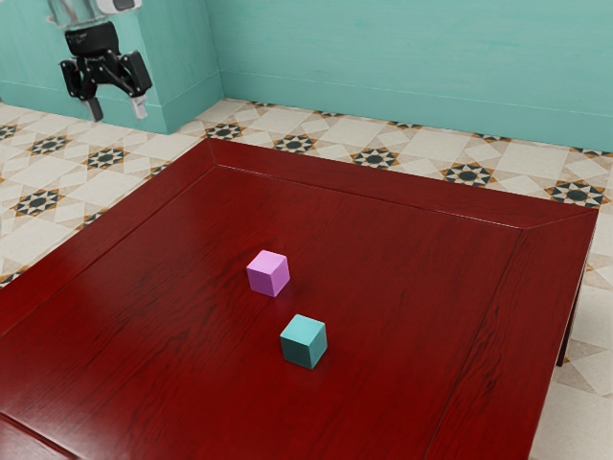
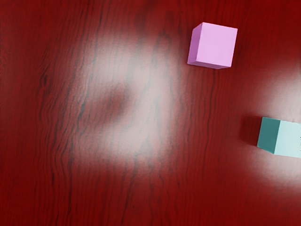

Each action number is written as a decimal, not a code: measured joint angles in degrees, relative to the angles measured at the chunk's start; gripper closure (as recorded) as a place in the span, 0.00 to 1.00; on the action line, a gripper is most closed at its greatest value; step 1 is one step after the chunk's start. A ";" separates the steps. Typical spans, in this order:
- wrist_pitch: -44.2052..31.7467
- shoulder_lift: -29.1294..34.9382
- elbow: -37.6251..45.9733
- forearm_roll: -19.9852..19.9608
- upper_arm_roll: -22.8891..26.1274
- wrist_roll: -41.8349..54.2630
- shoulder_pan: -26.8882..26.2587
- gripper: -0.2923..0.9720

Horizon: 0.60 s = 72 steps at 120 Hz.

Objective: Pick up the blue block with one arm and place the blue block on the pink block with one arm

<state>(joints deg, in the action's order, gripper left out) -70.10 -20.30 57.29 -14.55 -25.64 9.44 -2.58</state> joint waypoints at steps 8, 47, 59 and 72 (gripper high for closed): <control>-1.67 -0.03 -0.01 -0.09 0.05 0.47 -0.13 0.23; -3.61 10.06 -6.75 4.64 2.82 -1.88 -20.14 0.23; -4.45 6.59 -5.32 8.69 6.24 -4.04 -27.18 0.23; -7.17 0.95 6.27 10.93 7.24 -6.58 -31.69 0.23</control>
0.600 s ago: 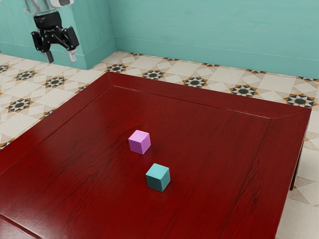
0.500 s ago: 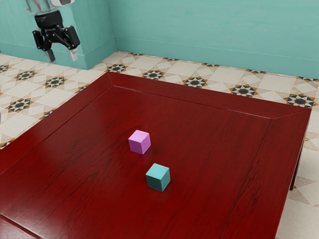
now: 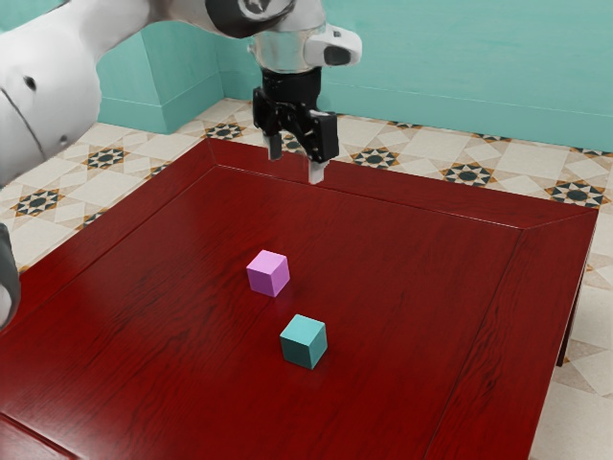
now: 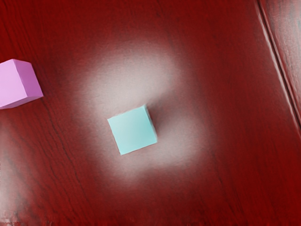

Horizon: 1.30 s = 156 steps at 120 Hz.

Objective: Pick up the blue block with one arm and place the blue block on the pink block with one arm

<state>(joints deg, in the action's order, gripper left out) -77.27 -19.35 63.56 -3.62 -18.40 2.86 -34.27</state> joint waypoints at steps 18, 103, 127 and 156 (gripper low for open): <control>-10.11 3.24 18.19 1.98 5.01 -3.87 -1.31 0.23; -44.71 0.75 42.10 -7.87 0.42 -3.22 1.65 0.23; -49.96 0.57 46.39 -8.89 0.13 -1.06 1.59 0.23; -53.53 -1.23 47.70 -9.06 -0.05 0.49 1.64 0.23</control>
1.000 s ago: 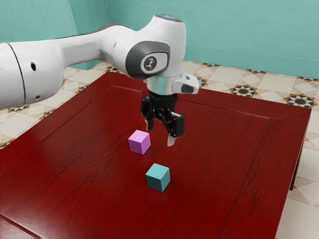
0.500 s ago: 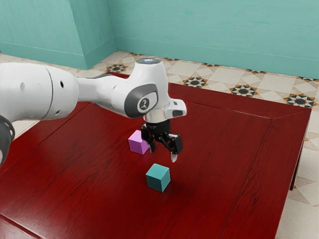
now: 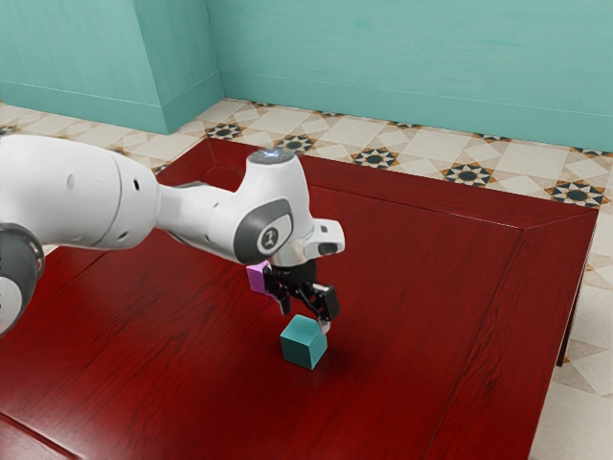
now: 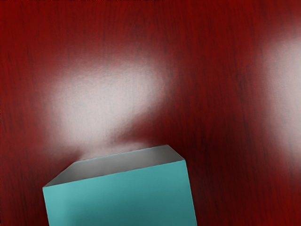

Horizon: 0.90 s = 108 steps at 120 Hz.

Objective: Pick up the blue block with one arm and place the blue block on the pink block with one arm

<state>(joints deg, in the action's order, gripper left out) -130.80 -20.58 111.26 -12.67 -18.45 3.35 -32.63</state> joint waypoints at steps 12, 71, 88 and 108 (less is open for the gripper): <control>-0.64 -0.04 0.93 0.04 -0.22 0.04 0.02 0.23; -3.77 -3.88 1.51 -0.20 -0.27 -0.36 0.06 0.23; -4.20 -4.06 1.32 -0.10 -0.27 -0.38 0.02 0.26; -4.44 -4.07 1.27 0.03 -0.27 -0.41 -0.05 0.38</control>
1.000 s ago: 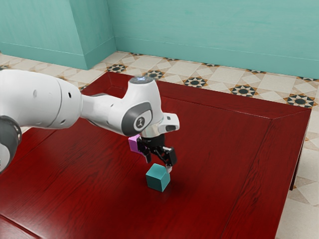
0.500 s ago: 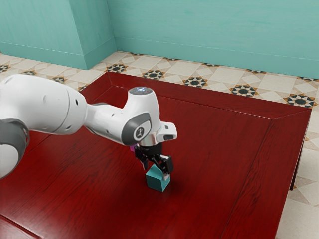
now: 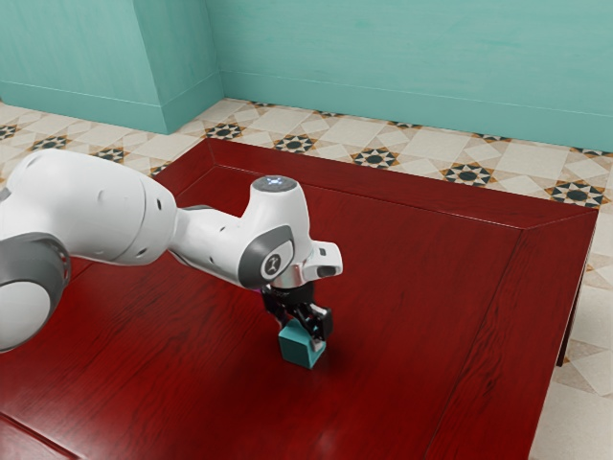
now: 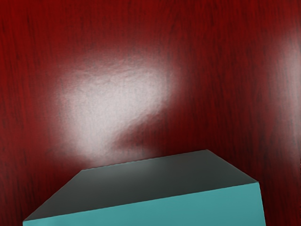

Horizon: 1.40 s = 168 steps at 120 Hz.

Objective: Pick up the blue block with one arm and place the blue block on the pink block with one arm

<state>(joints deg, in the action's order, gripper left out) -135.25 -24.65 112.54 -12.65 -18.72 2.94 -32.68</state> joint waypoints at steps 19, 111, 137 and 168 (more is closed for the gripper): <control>-0.12 0.00 -0.01 0.28 -0.01 -0.15 -0.07 0.43; 14.08 0.47 -24.19 5.01 0.06 -0.99 2.55 0.48; 20.11 -5.59 -36.90 6.09 0.25 -0.76 10.27 0.48; 24.37 -13.12 -45.48 4.08 0.49 0.47 17.55 0.48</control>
<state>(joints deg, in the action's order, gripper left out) -110.88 -37.77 67.06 -8.57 -18.23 3.41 -15.13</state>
